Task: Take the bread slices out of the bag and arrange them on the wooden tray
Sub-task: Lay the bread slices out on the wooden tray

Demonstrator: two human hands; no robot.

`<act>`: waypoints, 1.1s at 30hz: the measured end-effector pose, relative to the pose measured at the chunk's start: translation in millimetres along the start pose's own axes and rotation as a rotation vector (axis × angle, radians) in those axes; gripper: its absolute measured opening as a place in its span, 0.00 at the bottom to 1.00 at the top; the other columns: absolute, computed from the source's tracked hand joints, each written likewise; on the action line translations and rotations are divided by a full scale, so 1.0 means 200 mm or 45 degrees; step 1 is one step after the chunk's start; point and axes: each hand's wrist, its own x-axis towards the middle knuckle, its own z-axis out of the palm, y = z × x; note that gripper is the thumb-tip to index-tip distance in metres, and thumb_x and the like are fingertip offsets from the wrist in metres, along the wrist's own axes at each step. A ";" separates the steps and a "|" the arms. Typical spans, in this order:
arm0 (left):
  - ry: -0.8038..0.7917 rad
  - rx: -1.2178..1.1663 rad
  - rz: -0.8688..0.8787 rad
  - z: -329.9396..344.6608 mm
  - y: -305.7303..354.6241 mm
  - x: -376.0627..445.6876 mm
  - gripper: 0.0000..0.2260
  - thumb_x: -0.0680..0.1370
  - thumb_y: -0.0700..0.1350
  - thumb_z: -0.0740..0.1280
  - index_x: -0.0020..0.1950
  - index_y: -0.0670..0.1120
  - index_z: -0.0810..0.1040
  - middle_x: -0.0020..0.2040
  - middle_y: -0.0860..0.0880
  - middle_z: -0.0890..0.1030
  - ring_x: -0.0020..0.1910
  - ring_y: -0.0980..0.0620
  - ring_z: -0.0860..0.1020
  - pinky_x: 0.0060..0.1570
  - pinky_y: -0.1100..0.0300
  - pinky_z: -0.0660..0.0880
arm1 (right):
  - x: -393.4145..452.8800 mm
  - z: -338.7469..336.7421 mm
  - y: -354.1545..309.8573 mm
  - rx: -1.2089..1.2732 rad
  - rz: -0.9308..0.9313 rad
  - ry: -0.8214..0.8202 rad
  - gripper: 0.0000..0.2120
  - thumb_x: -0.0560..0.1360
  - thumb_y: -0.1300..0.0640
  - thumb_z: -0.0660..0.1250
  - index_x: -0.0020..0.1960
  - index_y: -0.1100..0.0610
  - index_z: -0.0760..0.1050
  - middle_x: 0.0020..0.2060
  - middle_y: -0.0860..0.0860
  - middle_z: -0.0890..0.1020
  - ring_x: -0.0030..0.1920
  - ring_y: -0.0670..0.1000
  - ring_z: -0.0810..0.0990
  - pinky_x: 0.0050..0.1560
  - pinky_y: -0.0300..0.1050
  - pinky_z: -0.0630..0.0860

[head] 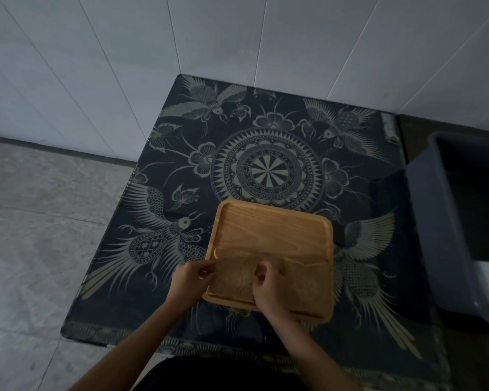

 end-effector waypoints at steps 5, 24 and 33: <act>-0.175 0.029 -0.033 -0.02 0.04 0.02 0.16 0.72 0.39 0.75 0.59 0.44 0.84 0.47 0.48 0.87 0.46 0.53 0.85 0.53 0.52 0.82 | -0.03 -0.06 -0.03 -0.056 -0.032 -0.064 0.17 0.81 0.52 0.66 0.69 0.51 0.72 0.45 0.44 0.80 0.42 0.44 0.81 0.39 0.40 0.78; -0.456 -0.292 -0.151 0.29 0.59 0.04 0.20 0.75 0.46 0.73 0.66 0.49 0.77 0.55 0.52 0.82 0.50 0.61 0.79 0.44 0.69 0.74 | -0.03 -0.78 0.36 0.137 0.014 0.213 0.11 0.79 0.50 0.68 0.60 0.51 0.80 0.45 0.38 0.78 0.45 0.36 0.78 0.40 0.31 0.70; -0.419 -0.528 -0.475 0.55 0.59 -0.04 0.19 0.75 0.44 0.71 0.66 0.45 0.79 0.54 0.51 0.85 0.53 0.50 0.83 0.58 0.44 0.81 | 0.00 -0.73 0.53 0.283 0.151 -0.051 0.21 0.79 0.50 0.69 0.70 0.56 0.76 0.57 0.49 0.83 0.56 0.47 0.81 0.58 0.47 0.80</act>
